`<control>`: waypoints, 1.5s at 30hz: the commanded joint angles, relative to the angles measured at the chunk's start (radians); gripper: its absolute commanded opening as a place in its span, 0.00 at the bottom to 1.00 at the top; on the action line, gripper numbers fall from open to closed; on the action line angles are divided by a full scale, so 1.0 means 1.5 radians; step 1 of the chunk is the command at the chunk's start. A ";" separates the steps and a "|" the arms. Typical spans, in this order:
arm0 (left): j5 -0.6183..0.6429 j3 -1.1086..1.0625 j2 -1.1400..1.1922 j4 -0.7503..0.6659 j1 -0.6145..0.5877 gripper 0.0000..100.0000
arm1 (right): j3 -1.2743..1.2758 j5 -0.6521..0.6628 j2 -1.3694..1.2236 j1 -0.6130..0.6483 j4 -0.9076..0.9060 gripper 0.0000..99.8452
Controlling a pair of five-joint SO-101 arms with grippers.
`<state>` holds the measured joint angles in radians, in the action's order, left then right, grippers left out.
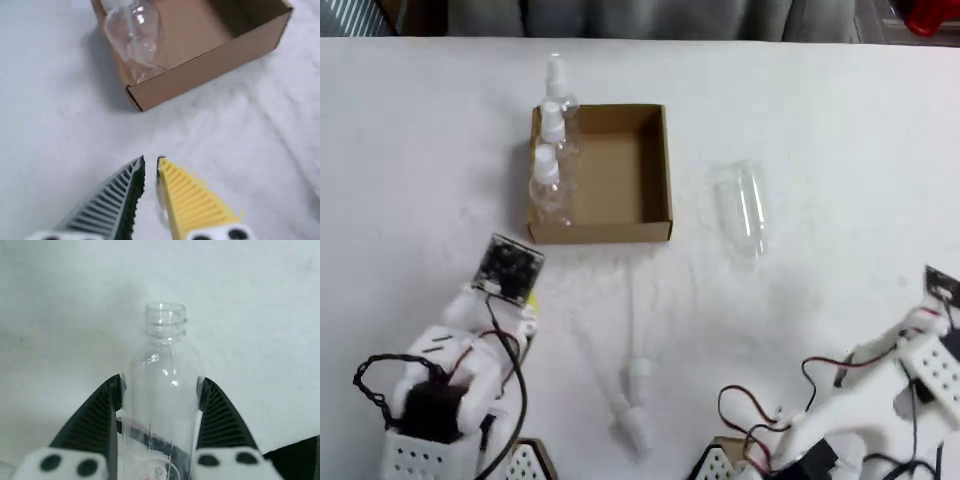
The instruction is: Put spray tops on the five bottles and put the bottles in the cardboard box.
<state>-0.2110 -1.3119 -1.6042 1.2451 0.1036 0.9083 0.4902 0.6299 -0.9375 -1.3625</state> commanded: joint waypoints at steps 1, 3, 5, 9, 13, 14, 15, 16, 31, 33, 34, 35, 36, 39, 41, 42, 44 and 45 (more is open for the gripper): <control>-0.007 0.060 -0.010 0.036 0.080 0.06 | 0.015 -0.005 0.053 -0.065 0.033 0.02; -0.007 0.058 0.002 0.036 0.122 0.06 | 0.036 -0.007 0.063 -0.079 0.060 0.02; -0.007 0.064 0.042 0.034 0.167 0.06 | 0.049 -0.020 0.065 -0.080 0.080 0.02; -0.007 0.113 0.196 0.036 0.255 0.06 | 0.053 -0.042 0.065 -0.080 0.099 0.02; 0.000 0.182 0.370 0.039 0.363 0.06 | 0.055 -0.043 0.064 -0.079 0.099 0.02; 0.008 0.193 0.405 0.038 0.391 0.06 | 0.055 -0.043 0.064 -0.079 0.099 0.02; 0.028 0.204 0.434 0.035 0.416 0.06 | 0.055 -0.043 0.064 -0.079 0.099 0.02; 0.052 0.214 0.459 0.034 0.437 0.06 | 0.055 -0.042 0.064 -0.079 0.099 0.02; 0.305 0.115 0.586 -0.210 0.543 0.27 | 0.061 -0.038 0.064 -0.079 0.101 0.02; 0.305 0.093 0.609 -0.250 0.519 0.27 | 0.061 -0.038 0.064 -0.079 0.101 0.02; 0.305 0.090 0.623 -0.269 0.503 0.27 | 0.061 -0.038 0.065 -0.079 0.101 0.02; 0.305 0.089 0.639 -0.285 0.484 0.27 | 0.061 -0.038 0.065 -0.079 0.101 0.02; 0.305 0.090 0.653 -0.299 0.467 0.27 | 0.061 -0.038 0.065 -0.077 0.101 0.02; 0.305 0.090 0.695 -0.337 0.438 0.27 | 0.062 -0.038 0.065 -0.067 0.101 0.02; 0.302 0.090 0.720 -0.350 0.438 0.27 | 0.062 -0.038 0.065 -0.066 0.101 0.02; 0.302 0.090 0.731 -0.354 0.439 0.27 | 0.062 -0.038 0.065 -0.066 0.101 0.02; 0.305 0.090 0.744 -0.361 0.440 0.27 | 0.062 -0.038 0.065 -0.066 0.101 0.02; 0.305 0.090 0.748 -0.363 0.440 0.27 | 0.062 -0.038 0.065 -0.066 0.101 0.02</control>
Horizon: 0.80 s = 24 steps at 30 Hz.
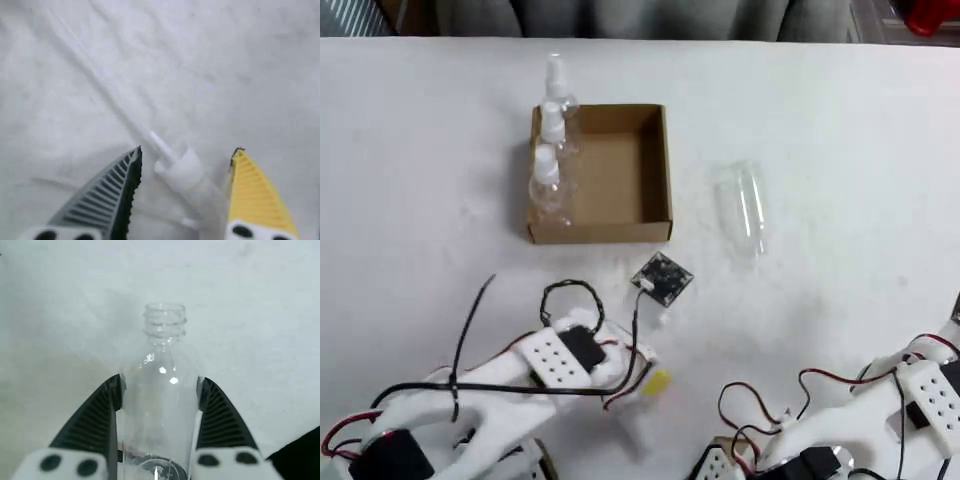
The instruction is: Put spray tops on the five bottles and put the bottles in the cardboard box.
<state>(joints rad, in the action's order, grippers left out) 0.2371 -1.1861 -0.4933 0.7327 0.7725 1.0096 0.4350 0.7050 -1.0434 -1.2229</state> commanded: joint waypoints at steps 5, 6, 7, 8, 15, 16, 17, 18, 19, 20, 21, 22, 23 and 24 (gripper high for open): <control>0.002 0.005 0.015 -0.016 -0.006 0.27 | -0.005 -0.001 0.015 0.005 0.008 0.02; 0.002 0.004 0.015 -0.016 -0.006 0.26 | -0.005 -0.001 0.015 0.005 0.008 0.02; 0.002 0.004 0.015 -0.016 -0.006 0.24 | -0.005 -0.001 0.015 0.005 0.008 0.02; 0.002 0.004 0.015 -0.016 -0.006 0.20 | -0.005 -0.001 0.015 0.005 0.008 0.02; 0.001 0.005 0.011 -0.018 -0.006 0.07 | -0.005 -0.001 0.015 0.005 0.008 0.02; 0.001 0.006 0.010 -0.016 -0.006 0.07 | -0.005 -0.001 0.015 0.005 0.008 0.02; 0.001 0.007 0.010 -0.016 -0.006 0.06 | -0.005 -0.001 0.015 0.005 0.008 0.02; 0.000 0.015 0.010 -0.014 -0.007 0.04 | -0.005 -0.001 0.015 0.005 0.008 0.02; -0.012 0.027 0.010 -0.005 -0.010 0.02 | -0.005 -0.001 0.015 0.005 0.008 0.02; -0.031 0.042 0.010 0.015 -0.011 0.02 | -0.005 -0.001 0.015 0.005 0.008 0.02; -0.048 0.061 0.010 0.044 -0.011 0.02 | -0.005 -0.001 0.015 0.005 0.008 0.02; -0.059 0.083 0.009 0.078 -0.011 0.02 | -0.005 -0.001 0.015 0.005 0.008 0.02; -0.063 0.106 0.009 0.113 -0.012 0.02 | -0.005 -0.001 0.015 0.005 0.008 0.02; -0.063 0.130 0.009 0.149 -0.012 0.02 | -0.005 -0.001 0.015 0.005 0.008 0.02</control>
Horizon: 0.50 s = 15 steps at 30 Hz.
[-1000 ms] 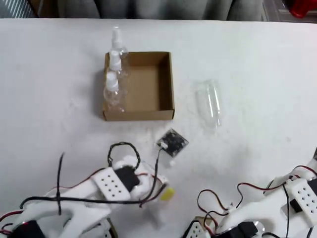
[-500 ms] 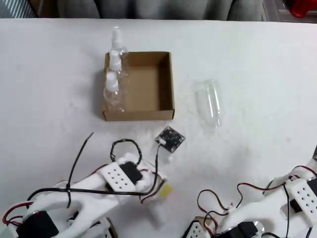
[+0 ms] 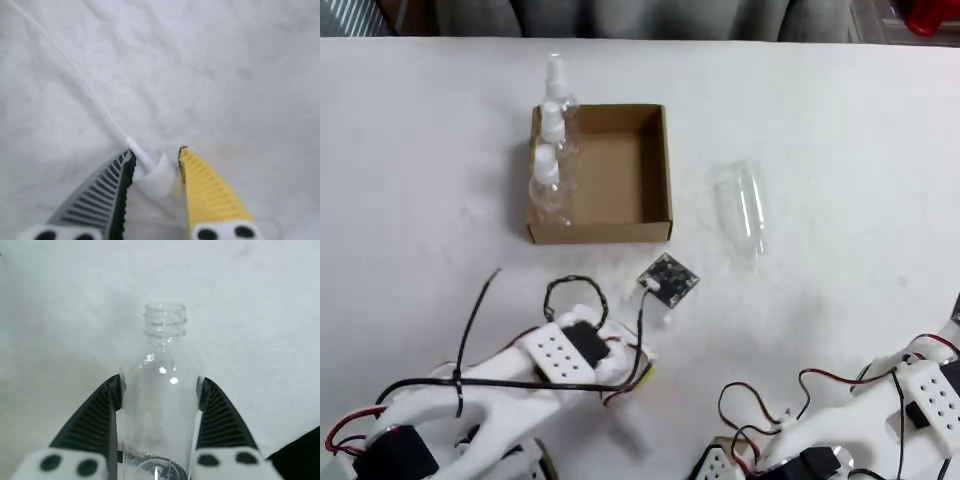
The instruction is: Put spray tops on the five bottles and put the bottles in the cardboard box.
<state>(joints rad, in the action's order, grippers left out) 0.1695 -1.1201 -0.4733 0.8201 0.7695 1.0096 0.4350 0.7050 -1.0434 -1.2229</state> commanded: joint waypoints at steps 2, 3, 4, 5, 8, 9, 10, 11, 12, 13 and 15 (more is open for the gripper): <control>-0.018 0.126 -0.005 0.155 -0.014 0.02 | -0.005 -0.001 0.015 0.006 0.008 0.02; -0.018 0.141 -0.005 0.179 -0.020 0.02 | -0.005 -0.001 0.015 0.006 0.008 0.02; -0.019 0.152 -0.005 0.197 -0.028 0.02 | -0.005 -0.001 0.015 0.006 0.009 0.02; -0.024 0.161 -0.005 0.214 -0.038 0.02 | -0.005 -0.001 0.015 0.006 0.011 0.02; -0.037 0.162 -0.017 0.235 -0.077 0.02 | 0.000 -0.001 0.014 0.006 0.017 0.02; -0.058 0.157 -0.032 0.242 -0.090 0.02 | 0.003 -0.001 0.015 0.006 0.018 0.02; -0.084 0.148 -0.055 0.251 -0.101 0.02 | 0.004 -0.001 0.015 0.006 0.018 0.02; -0.102 0.139 -0.083 0.257 -0.112 0.02 | 0.005 -0.001 0.015 0.006 0.021 0.02; -0.118 0.128 -0.118 0.266 -0.126 0.02 | 0.007 -0.001 0.015 0.006 0.026 0.02; -0.128 0.114 -0.158 0.273 -0.142 0.02 | 0.010 -0.001 0.015 0.006 0.030 0.02; -0.140 0.082 -0.243 0.284 -0.183 0.02 | 0.012 -0.001 0.015 0.006 0.031 0.02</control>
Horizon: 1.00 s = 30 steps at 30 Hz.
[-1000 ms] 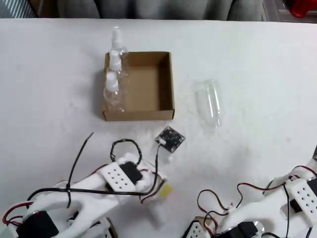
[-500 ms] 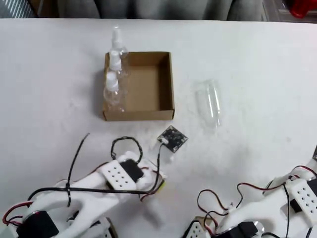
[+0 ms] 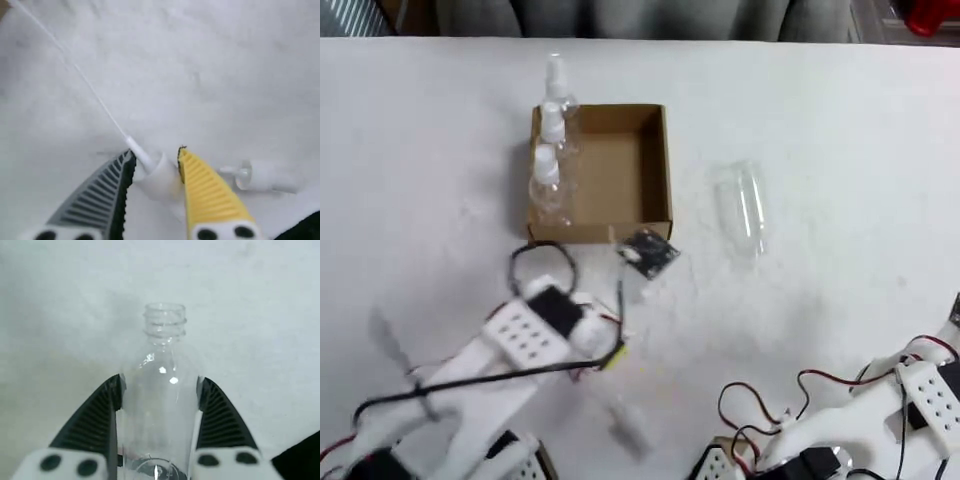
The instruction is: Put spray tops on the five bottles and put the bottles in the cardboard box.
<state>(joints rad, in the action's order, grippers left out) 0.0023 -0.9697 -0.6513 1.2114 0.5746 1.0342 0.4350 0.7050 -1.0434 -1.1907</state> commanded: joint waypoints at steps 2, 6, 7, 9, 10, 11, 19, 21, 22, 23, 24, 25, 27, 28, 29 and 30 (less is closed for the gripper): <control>-0.034 -0.046 -0.208 0.039 -0.105 0.02 | -0.004 -0.001 0.015 0.006 0.010 0.02; -0.091 -0.071 -0.332 0.065 -0.247 0.02 | -0.004 -0.001 0.015 0.021 0.008 0.02; -0.102 -0.071 -0.350 0.065 -0.291 0.02 | -0.004 -0.001 0.015 0.023 0.007 0.02; -0.119 -0.070 -0.370 0.060 -0.380 0.02 | -0.004 -0.001 0.015 0.023 0.007 0.02; -0.122 -0.068 -0.371 0.054 -0.421 0.02 | -0.004 -0.001 0.015 0.023 0.007 0.02; -0.119 -0.069 -0.371 0.040 -0.460 0.02 | -0.004 -0.001 0.015 0.023 0.007 0.02; -0.052 -0.141 -0.370 -0.085 -0.612 0.02 | -0.004 -0.001 0.015 0.023 0.007 0.02; -0.037 -0.144 -0.370 -0.096 -0.616 0.02 | -0.003 -0.001 0.015 0.023 0.007 0.02; -0.017 -0.145 -0.370 -0.101 -0.616 0.02 | -0.003 -0.001 0.015 0.023 0.007 0.02; 0.003 -0.145 -0.370 -0.106 -0.618 0.02 | -0.003 -0.001 0.015 0.023 0.007 0.02; 0.020 -0.145 -0.370 -0.115 -0.620 0.02 | -0.003 -0.001 0.015 0.023 0.007 0.02; 0.034 -0.145 -0.370 -0.129 -0.620 0.02 | -0.003 -0.001 0.015 0.023 0.007 0.02; 0.048 -0.147 -0.370 -0.160 -0.630 0.02 | -0.003 -0.001 0.015 0.023 0.007 0.02; 0.050 -0.151 -0.370 -0.172 -0.636 0.02 | -0.003 -0.001 0.015 0.023 0.007 0.02; 0.048 -0.158 -0.370 -0.181 -0.638 0.02 | -0.003 -0.001 0.015 0.023 0.007 0.02; 0.047 -0.166 -0.370 -0.191 -0.641 0.02 | -0.003 -0.001 0.015 0.023 0.007 0.02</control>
<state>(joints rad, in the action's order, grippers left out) 0.0560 -1.2075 -1.1868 0.9858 -0.3629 1.0342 0.4350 0.7050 -1.0203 -1.1876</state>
